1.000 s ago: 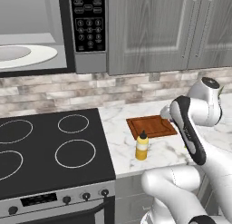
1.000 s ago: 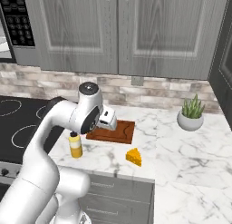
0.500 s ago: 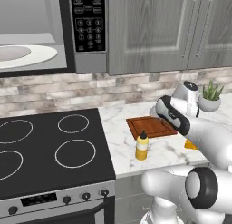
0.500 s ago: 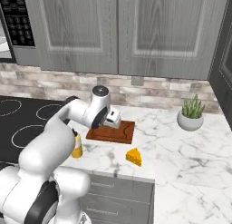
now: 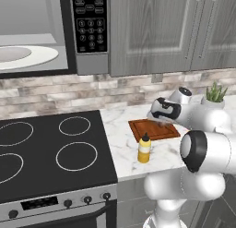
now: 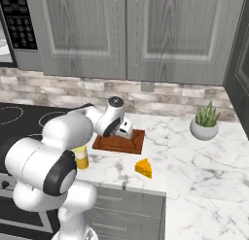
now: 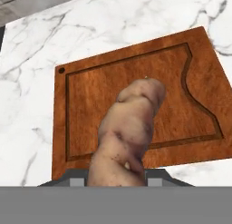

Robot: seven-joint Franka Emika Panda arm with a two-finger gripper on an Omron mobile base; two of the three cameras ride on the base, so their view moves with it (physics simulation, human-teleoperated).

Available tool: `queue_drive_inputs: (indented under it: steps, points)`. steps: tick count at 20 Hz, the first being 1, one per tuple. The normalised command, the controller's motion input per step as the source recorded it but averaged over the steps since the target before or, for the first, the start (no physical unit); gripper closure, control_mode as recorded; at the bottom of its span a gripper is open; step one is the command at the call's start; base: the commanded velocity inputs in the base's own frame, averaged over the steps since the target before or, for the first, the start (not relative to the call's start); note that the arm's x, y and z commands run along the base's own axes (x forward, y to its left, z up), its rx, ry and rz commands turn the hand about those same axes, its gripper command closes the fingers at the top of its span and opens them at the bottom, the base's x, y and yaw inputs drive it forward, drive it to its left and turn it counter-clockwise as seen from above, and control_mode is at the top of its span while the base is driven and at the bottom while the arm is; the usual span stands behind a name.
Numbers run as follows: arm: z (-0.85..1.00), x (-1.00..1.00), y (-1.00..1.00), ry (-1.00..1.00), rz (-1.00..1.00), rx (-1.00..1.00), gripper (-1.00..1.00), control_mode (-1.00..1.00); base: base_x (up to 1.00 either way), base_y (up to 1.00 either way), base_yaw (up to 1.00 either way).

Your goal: Retrieve the reheated potato from the microwave, then place the potato, cheese, and condiment on the cutting board.

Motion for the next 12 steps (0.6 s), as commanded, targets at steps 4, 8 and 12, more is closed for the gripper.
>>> queue_drive_inputs:
  steps: [4, 8, 12]
  points:
    - [-0.58, 0.35, 0.00, 0.00, 0.00, 0.00, 1.00, -1.00, 0.00, 0.00, 0.00]
    - [-0.46, 0.25, 0.00, 0.00, 0.00, 0.00, 1.00, -1.00, 0.00, 0.00, 0.00]
    - [-0.37, 0.13, 0.00, 0.00, 0.00, 0.00, 1.00, -1.00, 0.00, 0.00, 0.00]
